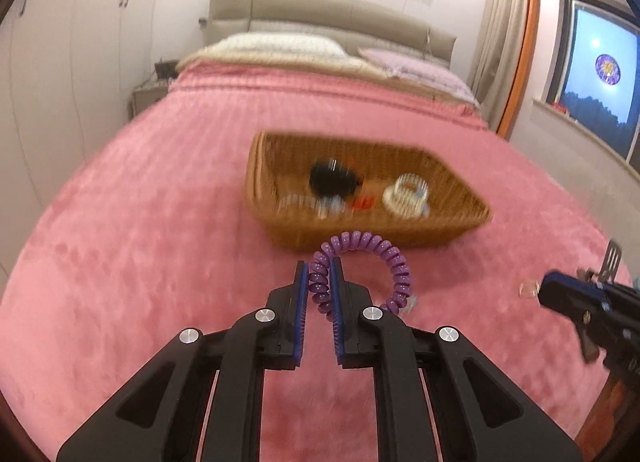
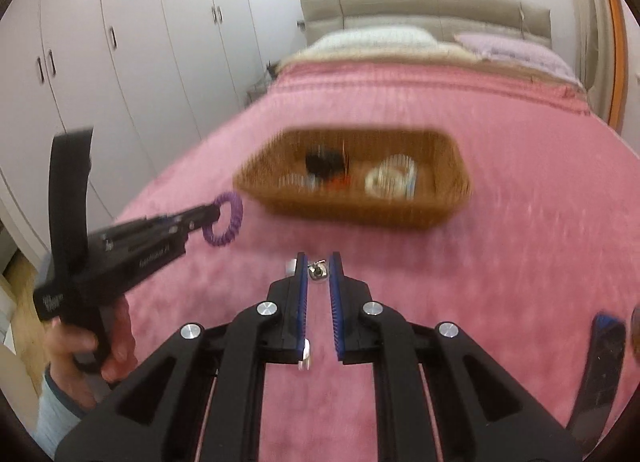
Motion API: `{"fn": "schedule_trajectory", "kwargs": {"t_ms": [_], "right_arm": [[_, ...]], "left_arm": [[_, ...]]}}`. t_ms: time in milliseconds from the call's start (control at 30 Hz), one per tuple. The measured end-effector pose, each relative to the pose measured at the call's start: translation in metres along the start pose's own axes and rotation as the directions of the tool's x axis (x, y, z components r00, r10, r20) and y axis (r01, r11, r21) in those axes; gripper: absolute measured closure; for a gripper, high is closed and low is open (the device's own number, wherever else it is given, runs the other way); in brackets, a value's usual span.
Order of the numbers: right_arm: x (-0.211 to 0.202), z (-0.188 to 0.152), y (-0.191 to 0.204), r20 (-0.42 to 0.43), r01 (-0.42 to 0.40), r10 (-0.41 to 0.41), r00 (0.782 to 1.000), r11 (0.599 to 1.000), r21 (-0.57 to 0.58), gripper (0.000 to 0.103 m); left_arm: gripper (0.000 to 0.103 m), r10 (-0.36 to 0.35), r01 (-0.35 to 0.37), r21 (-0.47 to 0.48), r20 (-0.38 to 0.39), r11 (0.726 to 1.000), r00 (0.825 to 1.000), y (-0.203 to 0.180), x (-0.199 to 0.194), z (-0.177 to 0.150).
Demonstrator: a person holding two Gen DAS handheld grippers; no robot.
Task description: Organize jewelry
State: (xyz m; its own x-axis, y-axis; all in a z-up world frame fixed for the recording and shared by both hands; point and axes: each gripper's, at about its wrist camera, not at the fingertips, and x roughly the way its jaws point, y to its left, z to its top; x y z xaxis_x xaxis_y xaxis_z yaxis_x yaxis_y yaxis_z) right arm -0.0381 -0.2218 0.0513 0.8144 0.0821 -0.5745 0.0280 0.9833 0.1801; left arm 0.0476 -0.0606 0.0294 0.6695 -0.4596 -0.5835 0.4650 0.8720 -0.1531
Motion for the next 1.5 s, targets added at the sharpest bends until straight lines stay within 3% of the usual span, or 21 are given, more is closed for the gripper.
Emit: {"fn": "schedule_trajectory", "kwargs": {"t_ms": [133, 367, 467, 800, 900, 933, 967, 1000, 1233, 1367, 1500], "right_arm": [[0.000, 0.045, -0.004, 0.100, 0.029, -0.027, 0.995, 0.999, -0.021, 0.094], [0.057, 0.099, -0.035, 0.142, 0.026, -0.030, 0.989, 0.999, 0.029, 0.094], [0.092, 0.106, -0.051, 0.116, 0.055, -0.060, 0.991, 0.997, 0.051, 0.094], [0.167, 0.082, -0.089, -0.033, 0.059, -0.055, 0.998, 0.985, 0.159, 0.094], [0.171, 0.077, -0.081, -0.048, 0.072, -0.066, 0.997, 0.989, 0.132, 0.094], [0.171, 0.077, -0.080, -0.043, 0.073, -0.068, 0.997, 0.989, 0.128, 0.093], [0.171, 0.077, -0.079, -0.039, 0.075, -0.070, 0.997, 0.989, 0.127, 0.093], [0.170, 0.077, -0.079, -0.039, 0.067, -0.062, 0.997, 0.989, 0.132, 0.089], [0.158, 0.076, -0.094, -0.016, 0.021, -0.018, 1.000, 0.980, 0.199, 0.086], [0.145, 0.071, -0.092, -0.006, 0.042, -0.042, 0.999, 0.980, 0.193, 0.085], [0.108, 0.053, -0.080, 0.041, -0.048, 0.040, 0.998, 0.977, 0.206, 0.065]], "left_arm": [[0.094, 0.009, -0.010, 0.018, 0.063, 1.000, 0.998, -0.009, 0.001, 0.037], [0.094, 0.010, -0.009, -0.008, 0.123, 1.000, 0.992, -0.012, 0.047, 0.082], [0.094, 0.108, -0.118, 0.065, 0.150, 0.991, 0.983, -0.021, 0.077, 0.083], [0.094, 0.055, -0.055, 0.023, 0.001, 0.998, 0.998, -0.002, 0.129, 0.065], [0.091, 0.052, -0.052, 0.023, -0.011, 0.998, 0.999, -0.001, 0.130, 0.061], [0.078, 0.048, -0.048, 0.021, -0.013, 0.999, 0.999, -0.001, 0.130, 0.061], [0.057, 0.049, -0.049, 0.016, -0.011, 0.999, 0.999, 0.000, 0.130, 0.062], [0.053, 0.051, -0.051, 0.013, 0.002, 0.999, 0.999, 0.000, 0.127, 0.061], [0.053, 0.024, -0.025, 0.001, 0.073, 1.000, 0.997, 0.001, 0.103, 0.065], [0.053, 0.006, -0.003, -0.023, 0.101, 1.000, 0.995, 0.005, 0.087, 0.059], [0.053, -0.021, 0.026, -0.034, 0.125, 0.999, 0.992, 0.003, 0.061, 0.034]]}}
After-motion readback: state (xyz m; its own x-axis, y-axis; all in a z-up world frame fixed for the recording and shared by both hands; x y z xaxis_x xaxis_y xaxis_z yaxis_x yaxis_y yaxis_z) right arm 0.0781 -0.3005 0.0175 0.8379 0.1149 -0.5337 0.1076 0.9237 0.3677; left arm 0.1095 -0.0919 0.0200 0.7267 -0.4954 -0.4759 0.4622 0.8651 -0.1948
